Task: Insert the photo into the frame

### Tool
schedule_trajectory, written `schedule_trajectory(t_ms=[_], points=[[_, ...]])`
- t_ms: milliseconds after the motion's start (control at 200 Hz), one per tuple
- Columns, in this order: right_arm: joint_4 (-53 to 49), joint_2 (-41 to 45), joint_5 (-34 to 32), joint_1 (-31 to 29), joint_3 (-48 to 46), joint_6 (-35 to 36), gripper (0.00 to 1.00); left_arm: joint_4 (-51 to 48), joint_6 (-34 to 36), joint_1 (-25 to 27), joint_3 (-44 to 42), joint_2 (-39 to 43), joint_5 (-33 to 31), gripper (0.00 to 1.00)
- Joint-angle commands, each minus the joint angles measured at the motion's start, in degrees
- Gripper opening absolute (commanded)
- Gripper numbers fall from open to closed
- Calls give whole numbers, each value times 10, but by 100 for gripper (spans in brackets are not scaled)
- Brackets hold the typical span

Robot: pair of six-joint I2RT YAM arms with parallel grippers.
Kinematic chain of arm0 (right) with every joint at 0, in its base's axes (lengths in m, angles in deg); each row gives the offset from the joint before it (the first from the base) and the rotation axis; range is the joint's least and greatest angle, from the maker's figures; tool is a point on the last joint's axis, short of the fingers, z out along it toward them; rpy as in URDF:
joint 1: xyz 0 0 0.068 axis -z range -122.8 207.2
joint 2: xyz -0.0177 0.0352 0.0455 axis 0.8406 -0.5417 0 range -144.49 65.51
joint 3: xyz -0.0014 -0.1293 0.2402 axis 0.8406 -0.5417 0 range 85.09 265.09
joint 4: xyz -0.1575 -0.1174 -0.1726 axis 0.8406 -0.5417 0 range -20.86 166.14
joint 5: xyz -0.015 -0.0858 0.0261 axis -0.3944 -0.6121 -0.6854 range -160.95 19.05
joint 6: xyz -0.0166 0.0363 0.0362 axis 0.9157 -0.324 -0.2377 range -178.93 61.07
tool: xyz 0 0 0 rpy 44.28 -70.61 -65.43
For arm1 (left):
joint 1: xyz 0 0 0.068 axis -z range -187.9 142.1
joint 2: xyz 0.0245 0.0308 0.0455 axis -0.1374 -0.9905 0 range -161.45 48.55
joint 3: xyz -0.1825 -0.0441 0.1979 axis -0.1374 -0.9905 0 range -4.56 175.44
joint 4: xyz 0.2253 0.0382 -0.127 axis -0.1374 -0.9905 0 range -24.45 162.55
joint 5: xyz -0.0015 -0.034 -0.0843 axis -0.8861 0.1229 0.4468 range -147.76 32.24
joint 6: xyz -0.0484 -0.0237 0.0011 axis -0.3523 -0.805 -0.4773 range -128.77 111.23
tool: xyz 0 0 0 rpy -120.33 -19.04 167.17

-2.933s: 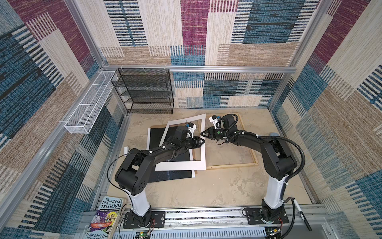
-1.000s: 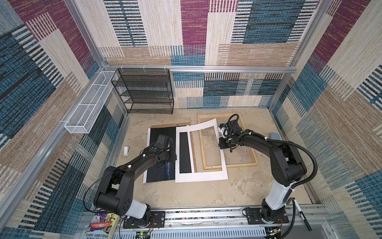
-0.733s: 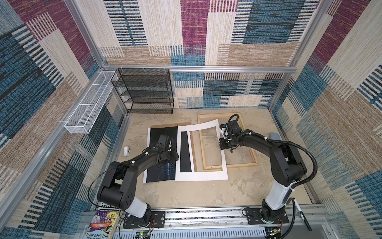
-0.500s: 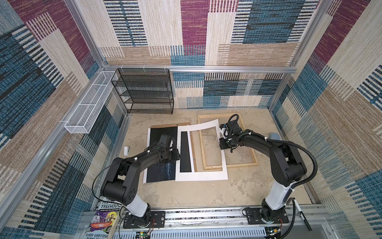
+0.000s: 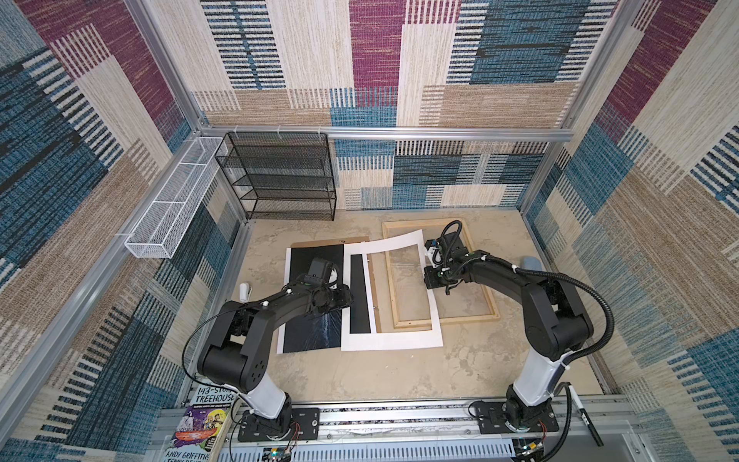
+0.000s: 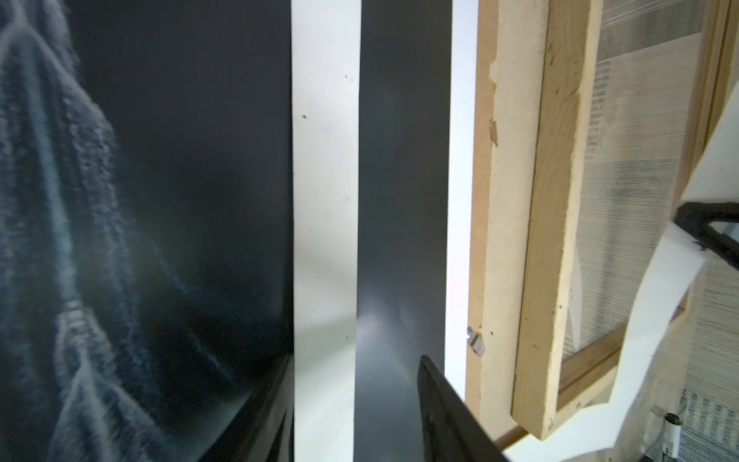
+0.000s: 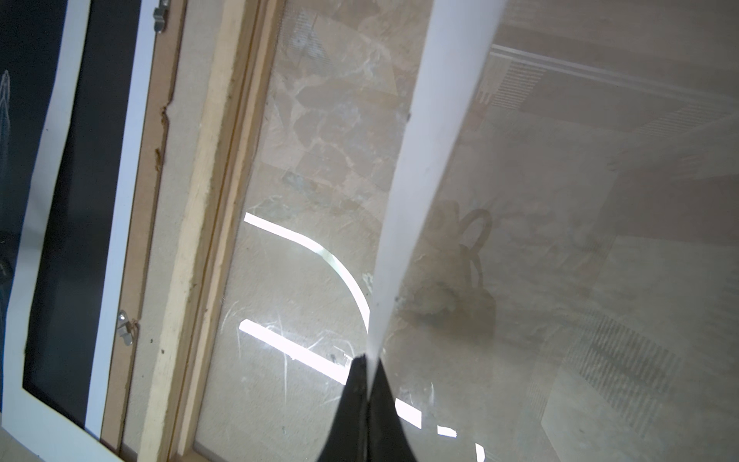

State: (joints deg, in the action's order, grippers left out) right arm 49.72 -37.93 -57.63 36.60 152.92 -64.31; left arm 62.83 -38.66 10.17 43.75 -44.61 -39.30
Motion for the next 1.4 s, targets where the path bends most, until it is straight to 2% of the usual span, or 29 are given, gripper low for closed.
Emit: schedule_trajectory(t_ms=[0,631,851,1397], points=[[22,2,15,-1,-5,-9,0,19,-16,0,0,12,27,52],[49,5,40,-1,-18,-24,0,44,-54,0,-13,111,68,49],[67,11,67,-1,-25,-30,0,71,-73,-1,-24,112,87,47],[146,28,160,4,-60,-80,0,70,-71,0,-43,111,56,39]])
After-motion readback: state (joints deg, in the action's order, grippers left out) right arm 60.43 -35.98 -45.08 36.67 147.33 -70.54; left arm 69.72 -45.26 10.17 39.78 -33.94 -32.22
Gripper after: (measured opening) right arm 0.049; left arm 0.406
